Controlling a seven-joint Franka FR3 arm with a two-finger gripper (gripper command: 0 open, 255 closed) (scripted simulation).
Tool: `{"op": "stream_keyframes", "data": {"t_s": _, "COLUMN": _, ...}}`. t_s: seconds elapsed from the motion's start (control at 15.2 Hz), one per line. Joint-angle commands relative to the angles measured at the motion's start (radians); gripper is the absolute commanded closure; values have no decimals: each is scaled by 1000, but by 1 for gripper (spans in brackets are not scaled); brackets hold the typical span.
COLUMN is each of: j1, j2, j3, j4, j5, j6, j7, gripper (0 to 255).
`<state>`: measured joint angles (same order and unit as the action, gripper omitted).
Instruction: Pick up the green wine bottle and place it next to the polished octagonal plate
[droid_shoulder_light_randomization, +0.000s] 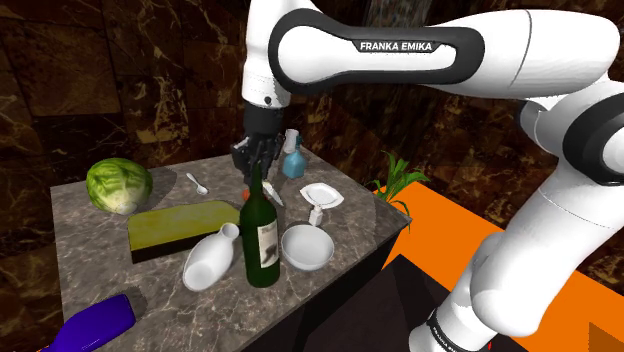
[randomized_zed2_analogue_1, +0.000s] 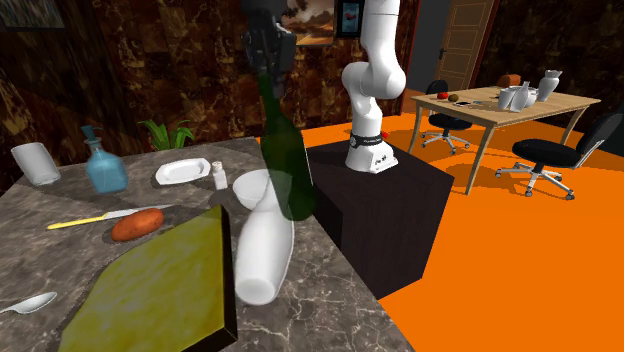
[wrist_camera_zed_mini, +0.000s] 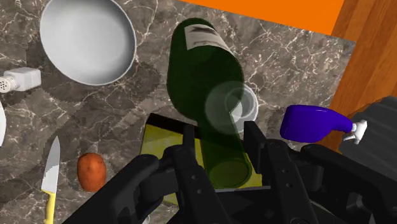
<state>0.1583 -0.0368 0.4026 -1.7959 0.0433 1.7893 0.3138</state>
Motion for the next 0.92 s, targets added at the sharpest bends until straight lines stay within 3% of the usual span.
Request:
{"op": "stream_keyframes", "data": {"t_s": 0.0, "j1": -21, "j2": 14, "j3": -22, "j4": 15, "j5": -5, "j6": -3, "j7": -42, "gripper": 255}}
{"op": "stream_keyframes", "data": {"t_s": 0.86, "j1": -155, "j2": 166, "j3": -152, "j4": 202, "j5": -40, "j6": -52, "j7": -302, "gripper": 255}}
